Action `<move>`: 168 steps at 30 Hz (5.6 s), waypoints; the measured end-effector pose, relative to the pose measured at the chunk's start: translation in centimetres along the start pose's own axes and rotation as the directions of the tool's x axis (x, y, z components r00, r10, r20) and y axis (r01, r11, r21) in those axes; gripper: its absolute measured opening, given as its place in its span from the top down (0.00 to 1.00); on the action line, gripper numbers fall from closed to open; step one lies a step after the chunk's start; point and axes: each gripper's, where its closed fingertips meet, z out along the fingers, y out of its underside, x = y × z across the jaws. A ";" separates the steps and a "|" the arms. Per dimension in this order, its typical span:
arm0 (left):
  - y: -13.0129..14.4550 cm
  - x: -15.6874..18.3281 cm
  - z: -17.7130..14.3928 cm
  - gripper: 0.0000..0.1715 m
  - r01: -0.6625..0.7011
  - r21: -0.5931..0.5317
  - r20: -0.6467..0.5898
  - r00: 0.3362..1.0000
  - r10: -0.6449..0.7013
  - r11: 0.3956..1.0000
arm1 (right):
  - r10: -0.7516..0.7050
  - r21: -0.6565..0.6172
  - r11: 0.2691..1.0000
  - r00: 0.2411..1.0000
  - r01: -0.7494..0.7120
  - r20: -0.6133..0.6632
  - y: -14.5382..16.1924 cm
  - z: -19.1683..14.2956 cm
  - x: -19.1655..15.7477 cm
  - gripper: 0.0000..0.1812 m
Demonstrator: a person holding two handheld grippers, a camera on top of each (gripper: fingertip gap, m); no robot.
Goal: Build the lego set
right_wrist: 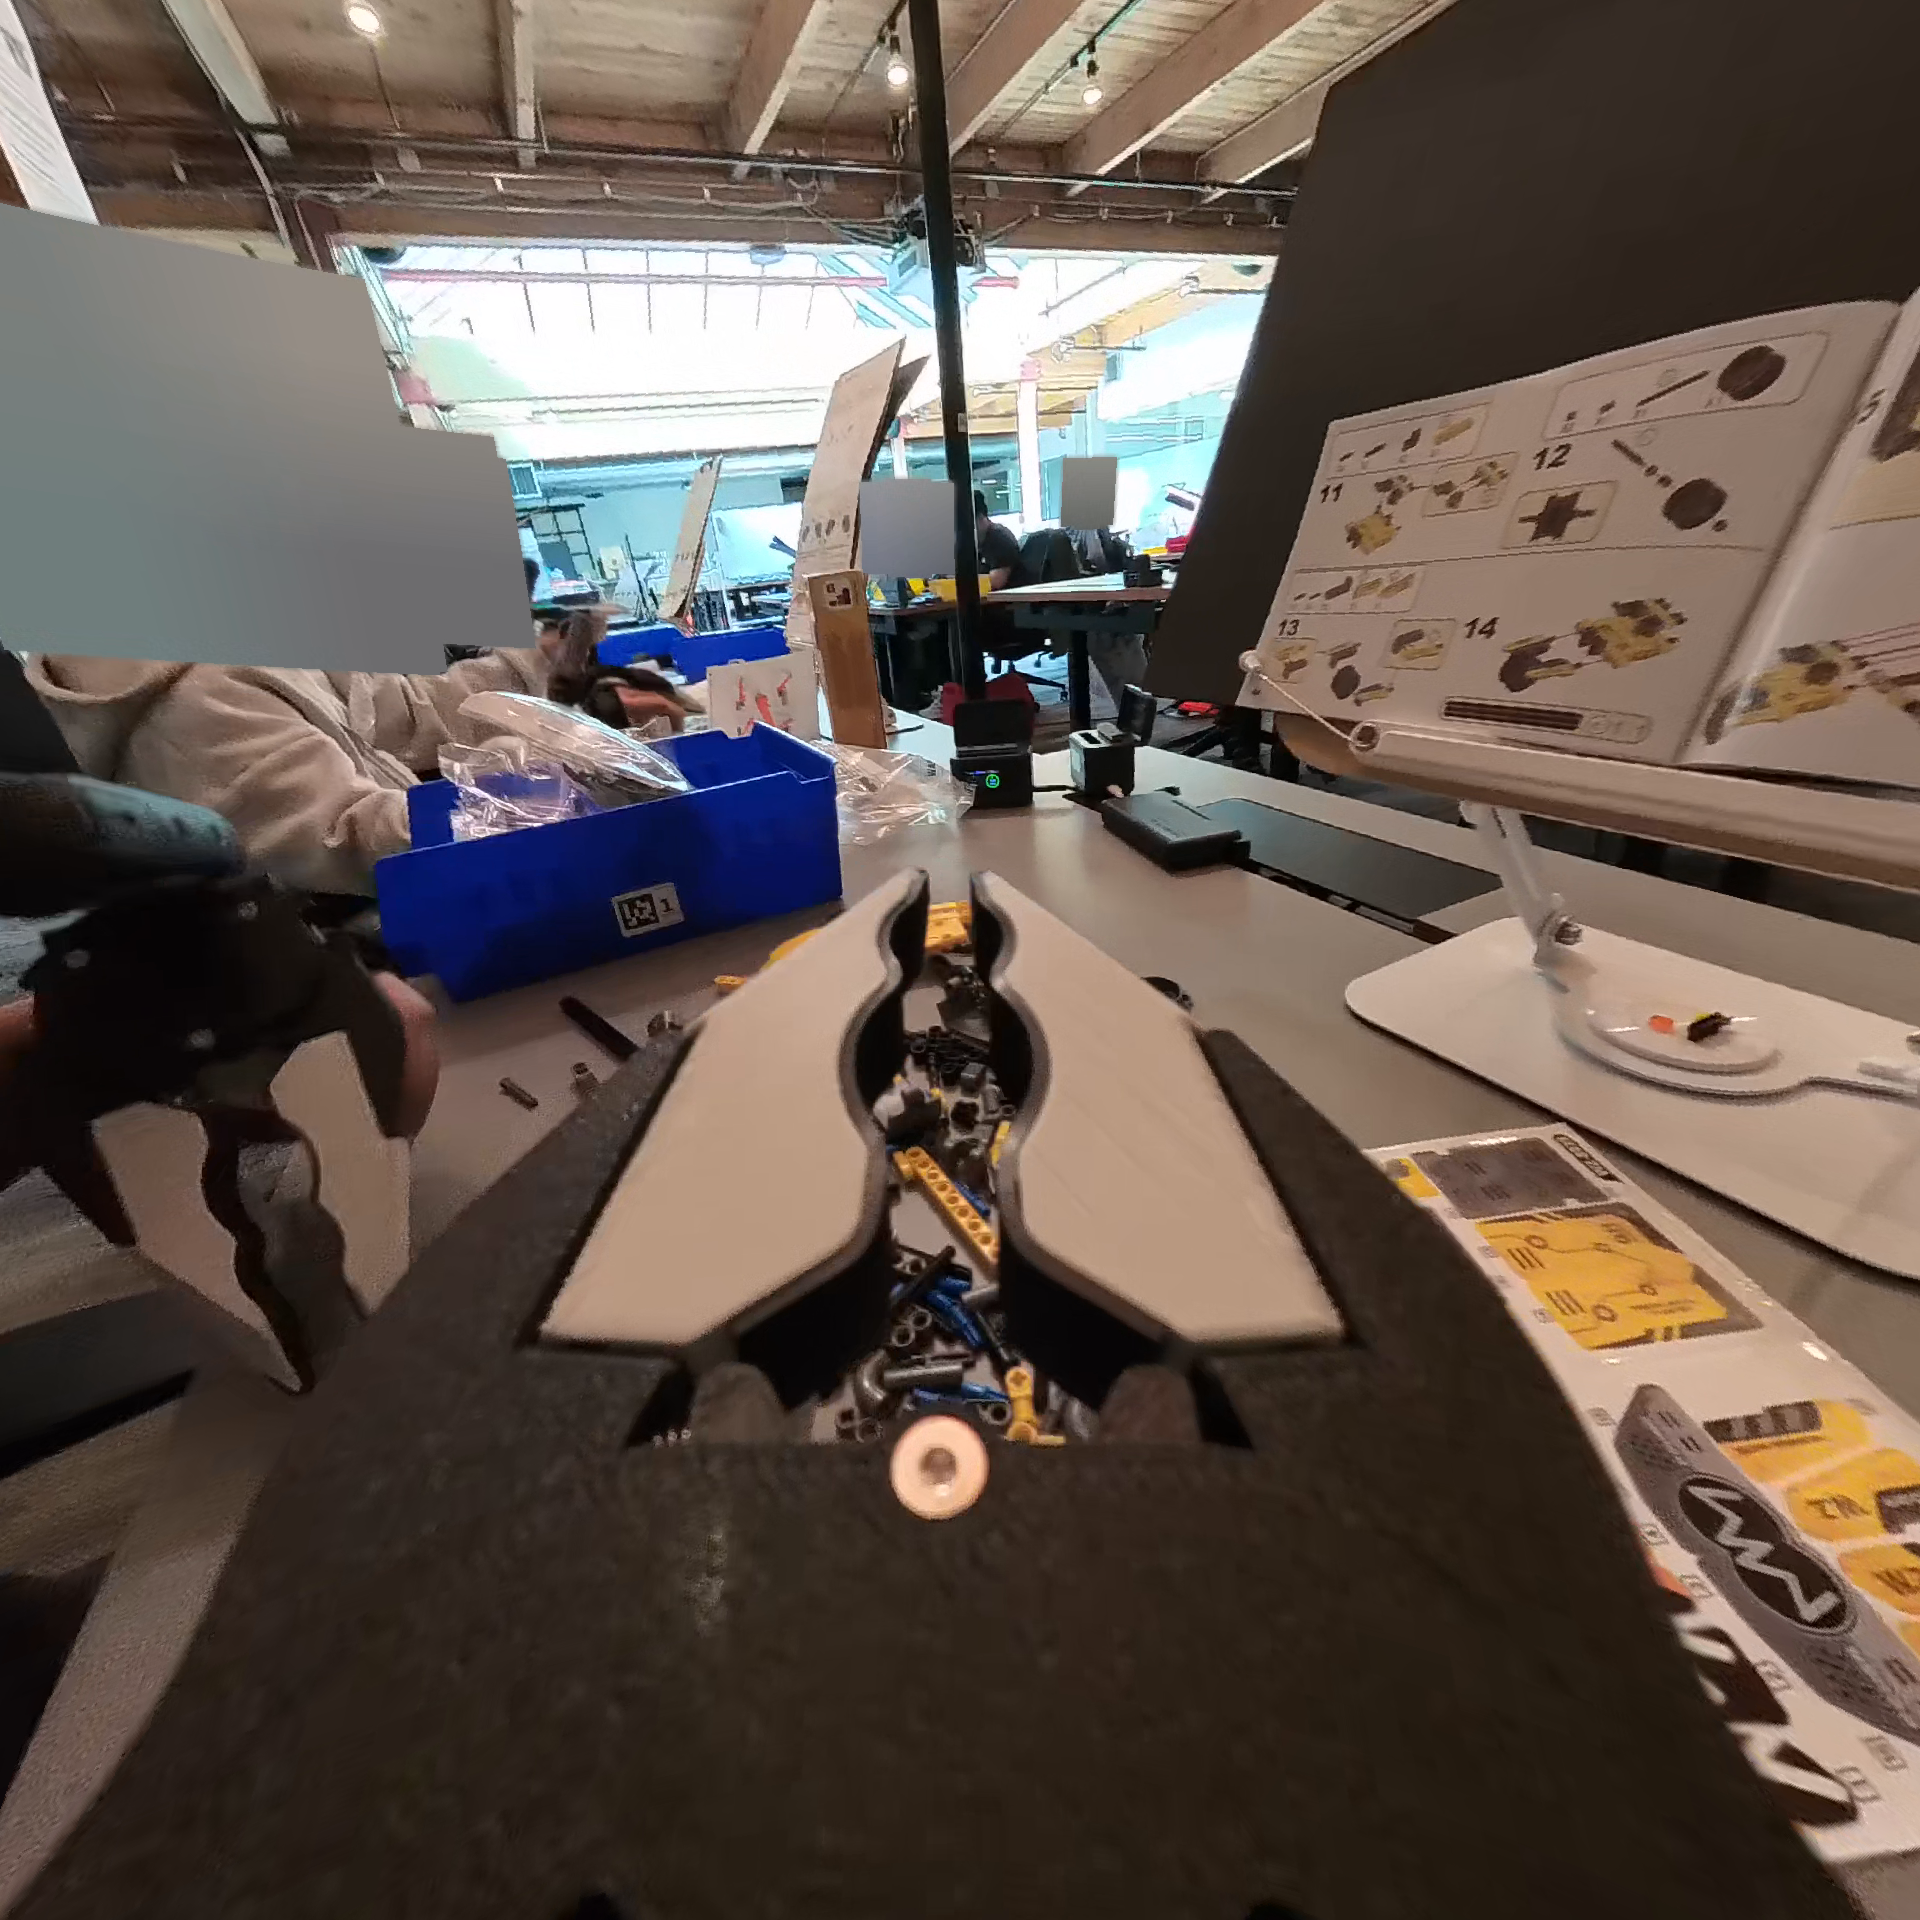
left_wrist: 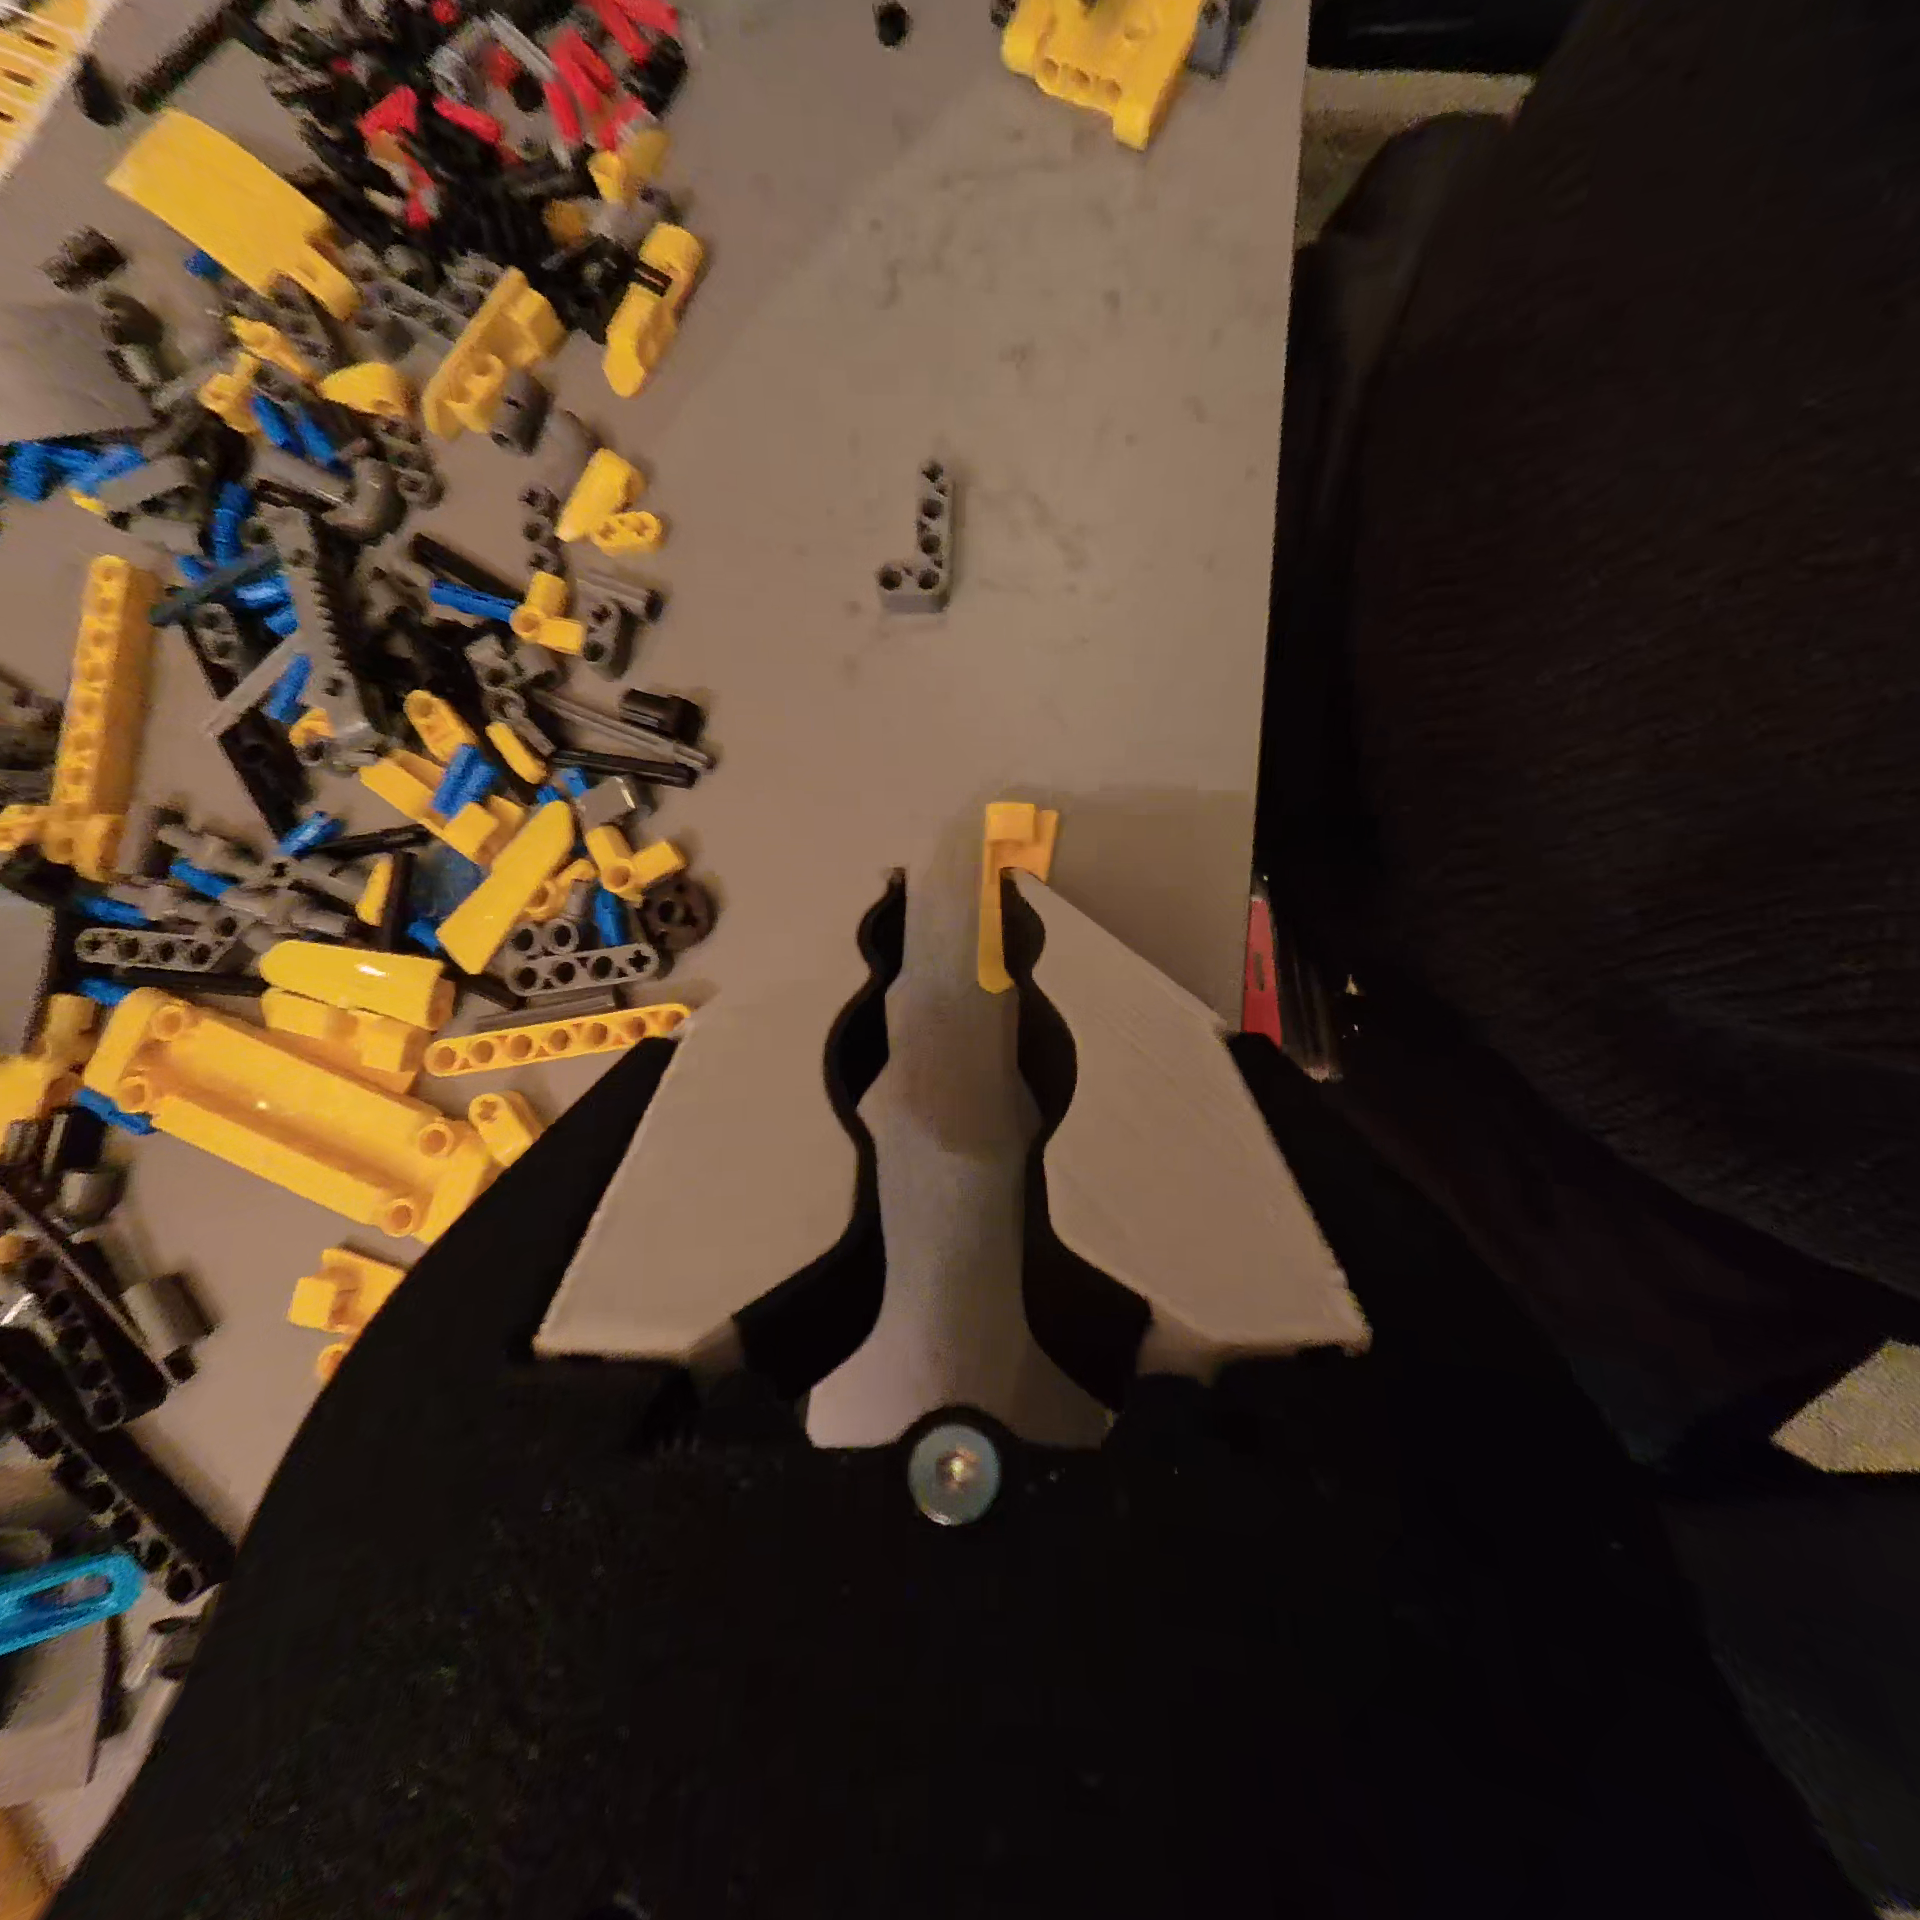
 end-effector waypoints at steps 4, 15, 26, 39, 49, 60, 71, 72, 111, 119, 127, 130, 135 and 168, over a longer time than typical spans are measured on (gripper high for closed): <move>-1.5 -2.8 -1.5 0.88 0.040 0.122 0.074 0.996 -0.049 0.992 | 0.013 -0.006 1.000 0.999 -0.013 0.031 0.2 0.3 -0.8 0.96; 0.0 -9.2 1.0 0.83 0.229 0.117 0.167 0.955 -0.246 0.966 | 0.000 -0.060 0.998 0.999 0.003 0.050 1.6 0.9 -1.5 0.96; 0.5 -8.7 1.2 0.94 0.196 0.072 0.120 0.972 -0.203 0.978 | -0.004 -0.078 0.997 0.999 0.007 0.048 2.2 1.1 -1.4 0.96; -0.9 -9.3 -0.2 1.00 0.161 0.207 0.135 0.972 -0.191 0.965 | 0.006 -0.100 0.995 0.999 -0.002 0.048 2.9 1.3 -1.2 0.96; 0.9 -9.6 0.9 0.85 0.234 0.126 0.140 0.958 -0.251 0.964 | -0.018 -0.115 0.993 0.998 0.025 0.065 3.2 1.5 -2.0 0.96; 0.7 -9.5 1.3 0.98 0.267 0.127 0.117 0.952 -0.282 0.955 | -0.030 -0.115 0.993 0.997 0.037 0.065 3.1 1.4 -2.1 0.96; -3.1 -10.4 -1.8 0.99 0.456 0.423 -0.088 0.881 -0.466 0.783 | -0.055 -0.130 0.988 0.985 0.077 0.164 3.7 1.7 -4.1 0.94; -3.3 -10.2 -1.8 0.99 0.503 0.420 -0.145 0.859 -0.491 0.755 | -0.071 -0.152 0.983 0.976 0.104 0.208 4.3 1.8 -5.0 0.92; -3.3 -4.0 -2.4 0.96 0.500 0.248 -0.370 0.840 -0.396 0.829 | 0.208 -0.562 0.811 0.819 0.162 0.535 13.3 0.3 -13.4 0.89; 1.6 -1.1 -0.9 0.96 0.528 -0.058 -0.368 0.778 -0.510 0.847 | 0.164 -0.552 0.817 0.849 0.169 0.502 13.3 0.9 -12.7 0.87; 1.8 -1.2 -0.2 0.95 0.533 -0.079 -0.354 0.775 -0.523 0.843 | 0.125 -0.472 0.867 0.851 0.156 0.511 11.3 1.2 -12.7 0.89; 1.9 -1.8 -0.4 0.93 0.529 -0.065 -0.311 0.795 -0.521 0.846 | 0.128 -0.472 0.869 0.856 0.146 0.500 11.2 1.2 -12.5 0.89; 0.8 -4.6 -1.9 0.91 0.525 0.086 -0.201 0.842 -0.501 0.847 | 0.108 -0.456 0.878 0.871 0.142 0.479 10.8 1.5 -12.0 0.90; -7.4 -16.2 -0.7 0.91 0.289 0.449 0.092 0.926 -0.366 0.846 | -0.137 -0.322 0.931 0.982 0.171 0.128 7.0 2.1 -3.6 0.90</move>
